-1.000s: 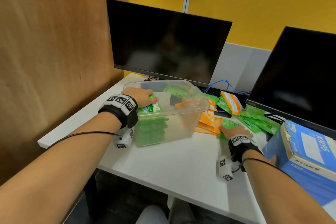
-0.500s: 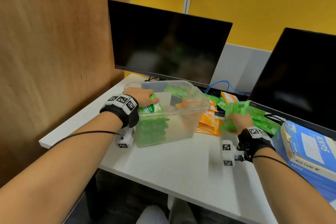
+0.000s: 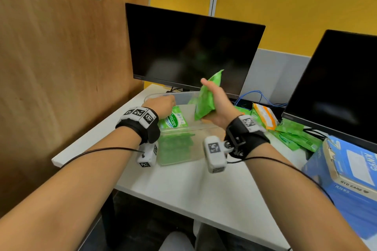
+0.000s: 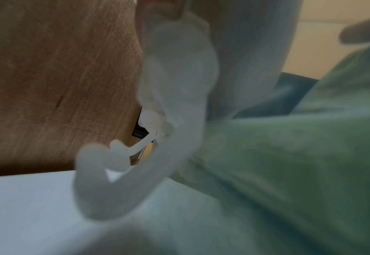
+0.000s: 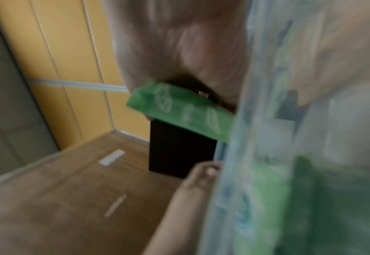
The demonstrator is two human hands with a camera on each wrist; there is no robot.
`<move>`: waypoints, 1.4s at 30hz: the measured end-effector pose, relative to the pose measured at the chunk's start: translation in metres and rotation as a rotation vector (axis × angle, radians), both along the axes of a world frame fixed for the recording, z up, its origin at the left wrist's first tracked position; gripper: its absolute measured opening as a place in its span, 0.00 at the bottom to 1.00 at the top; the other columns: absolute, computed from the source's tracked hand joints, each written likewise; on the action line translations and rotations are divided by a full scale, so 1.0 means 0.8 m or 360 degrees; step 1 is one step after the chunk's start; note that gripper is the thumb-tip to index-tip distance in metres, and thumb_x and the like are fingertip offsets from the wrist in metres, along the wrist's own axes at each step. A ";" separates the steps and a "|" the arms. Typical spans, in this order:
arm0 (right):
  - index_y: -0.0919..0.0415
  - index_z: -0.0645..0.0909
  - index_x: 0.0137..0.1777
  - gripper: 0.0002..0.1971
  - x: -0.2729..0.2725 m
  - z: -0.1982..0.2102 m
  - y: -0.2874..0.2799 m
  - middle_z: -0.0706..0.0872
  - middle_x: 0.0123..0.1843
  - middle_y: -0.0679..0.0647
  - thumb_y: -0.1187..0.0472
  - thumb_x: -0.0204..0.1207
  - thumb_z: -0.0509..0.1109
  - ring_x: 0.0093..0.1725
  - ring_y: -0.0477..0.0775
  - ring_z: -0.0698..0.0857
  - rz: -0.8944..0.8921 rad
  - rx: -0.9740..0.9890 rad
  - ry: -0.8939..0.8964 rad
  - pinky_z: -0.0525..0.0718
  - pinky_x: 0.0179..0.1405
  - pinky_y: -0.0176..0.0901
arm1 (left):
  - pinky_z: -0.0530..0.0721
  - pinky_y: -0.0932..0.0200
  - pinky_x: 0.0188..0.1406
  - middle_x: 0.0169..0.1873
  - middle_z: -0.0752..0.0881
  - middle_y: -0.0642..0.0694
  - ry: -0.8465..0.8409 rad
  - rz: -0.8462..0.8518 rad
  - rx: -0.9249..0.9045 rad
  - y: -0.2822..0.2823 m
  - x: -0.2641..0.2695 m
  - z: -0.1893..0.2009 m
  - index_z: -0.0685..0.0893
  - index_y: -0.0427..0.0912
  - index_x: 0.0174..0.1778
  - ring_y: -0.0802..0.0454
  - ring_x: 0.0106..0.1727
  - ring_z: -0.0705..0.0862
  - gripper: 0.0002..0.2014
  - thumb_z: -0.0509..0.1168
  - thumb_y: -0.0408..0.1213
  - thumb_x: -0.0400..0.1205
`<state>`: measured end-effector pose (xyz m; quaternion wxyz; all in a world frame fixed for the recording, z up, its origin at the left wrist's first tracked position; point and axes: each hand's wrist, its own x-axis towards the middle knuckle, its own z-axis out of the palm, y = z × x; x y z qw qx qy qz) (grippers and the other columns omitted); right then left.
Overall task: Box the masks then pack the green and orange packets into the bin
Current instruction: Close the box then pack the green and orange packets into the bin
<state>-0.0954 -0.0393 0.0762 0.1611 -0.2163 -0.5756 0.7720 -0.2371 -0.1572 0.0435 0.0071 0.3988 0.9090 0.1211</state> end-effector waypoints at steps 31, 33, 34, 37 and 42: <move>0.71 0.81 0.63 0.18 -0.030 -0.021 -0.030 0.84 0.63 0.68 0.59 0.82 0.60 0.61 0.65 0.84 0.0237 0.1337 -0.0556 0.81 0.60 0.53 | 0.72 0.47 0.69 0.73 0.77 0.48 -0.0007 -0.0076 -0.0248 -0.001 0.009 0.004 0.72 0.56 0.74 0.44 0.71 0.76 0.29 0.38 0.62 0.85; 0.68 0.85 0.48 0.13 -0.027 -0.027 -0.005 0.89 0.48 0.65 0.61 0.78 0.62 0.42 0.57 0.85 -0.0162 0.1623 -0.0425 0.86 0.47 0.50 | 0.74 0.46 0.67 0.72 0.78 0.48 0.0037 -0.0078 -0.0290 0.001 0.004 0.000 0.72 0.57 0.73 0.45 0.70 0.76 0.31 0.39 0.67 0.82; 0.64 0.85 0.46 0.11 -0.022 -0.029 0.011 0.89 0.44 0.60 0.60 0.77 0.62 0.40 0.54 0.83 -0.0382 0.1755 -0.0389 0.83 0.43 0.44 | 0.74 0.46 0.67 0.72 0.78 0.47 0.0045 -0.0075 -0.0282 0.003 0.003 -0.001 0.72 0.57 0.73 0.45 0.71 0.76 0.31 0.40 0.67 0.82; 0.59 0.83 0.53 0.11 0.009 -0.034 0.059 0.87 0.44 0.54 0.62 0.77 0.61 0.43 0.54 0.84 -0.0856 0.1784 -0.0342 0.81 0.42 0.43 | 0.74 0.47 0.67 0.71 0.79 0.47 0.0080 -0.0077 -0.0218 0.006 0.001 -0.002 0.75 0.54 0.72 0.45 0.69 0.77 0.29 0.45 0.65 0.83; 0.59 0.82 0.58 0.13 0.017 -0.058 0.114 0.84 0.49 0.51 0.63 0.75 0.62 0.54 0.55 0.83 -0.1052 0.1338 -0.0360 0.80 0.53 0.44 | 0.77 0.46 0.65 0.65 0.83 0.46 0.0122 -0.0060 -0.0157 0.017 -0.003 -0.002 0.79 0.52 0.67 0.45 0.64 0.80 0.28 0.47 0.64 0.83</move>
